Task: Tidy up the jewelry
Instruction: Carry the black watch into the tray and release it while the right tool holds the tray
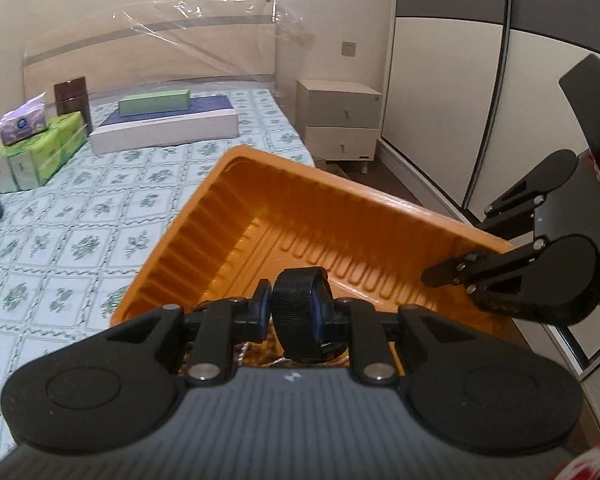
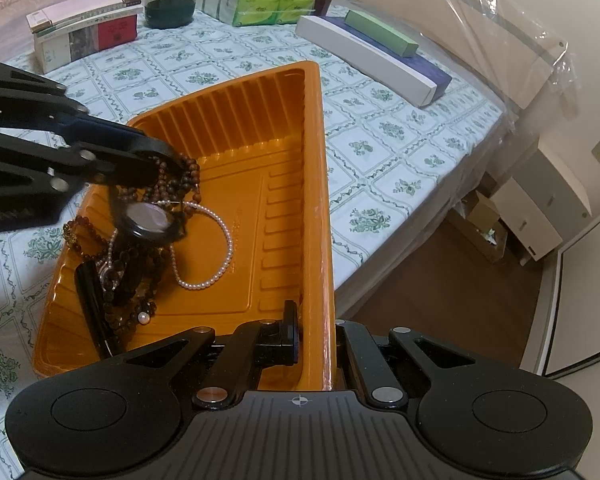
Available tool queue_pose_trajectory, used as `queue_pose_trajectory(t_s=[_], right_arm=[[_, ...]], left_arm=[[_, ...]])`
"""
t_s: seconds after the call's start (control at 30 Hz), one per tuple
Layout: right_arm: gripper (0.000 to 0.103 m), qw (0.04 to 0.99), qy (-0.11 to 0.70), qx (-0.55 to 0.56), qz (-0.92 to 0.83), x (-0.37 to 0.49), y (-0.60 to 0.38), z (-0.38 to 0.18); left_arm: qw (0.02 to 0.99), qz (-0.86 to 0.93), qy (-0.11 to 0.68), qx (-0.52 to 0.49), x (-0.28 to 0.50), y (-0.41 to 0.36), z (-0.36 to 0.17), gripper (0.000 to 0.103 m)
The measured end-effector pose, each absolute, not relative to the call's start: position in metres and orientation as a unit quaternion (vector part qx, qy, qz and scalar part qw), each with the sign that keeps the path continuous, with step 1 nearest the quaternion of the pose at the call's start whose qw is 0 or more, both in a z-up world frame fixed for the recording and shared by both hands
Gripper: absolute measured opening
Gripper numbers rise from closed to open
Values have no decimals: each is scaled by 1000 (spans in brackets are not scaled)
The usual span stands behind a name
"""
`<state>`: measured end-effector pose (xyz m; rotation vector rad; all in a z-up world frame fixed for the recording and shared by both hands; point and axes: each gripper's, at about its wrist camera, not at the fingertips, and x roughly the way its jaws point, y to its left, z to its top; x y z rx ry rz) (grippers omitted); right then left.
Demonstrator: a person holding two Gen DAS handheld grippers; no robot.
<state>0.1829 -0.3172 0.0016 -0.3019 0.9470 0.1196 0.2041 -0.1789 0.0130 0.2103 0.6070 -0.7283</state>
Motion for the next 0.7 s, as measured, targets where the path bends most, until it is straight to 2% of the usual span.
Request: queue_pose_trajectory(t_s=[0.3,0.37,0.7], right_arm=[[3,877,454,-144,57,183,-318,1],[3,877,455,-144,57,183,-318,1],[3,878,454,-141,57,183,-319,2]], left_arm=[[878,-356,303,106,204,-189,0,20],[879,-355,303,94,205,-186,1,29],[907,-300,283,85,203,-134,12,29]])
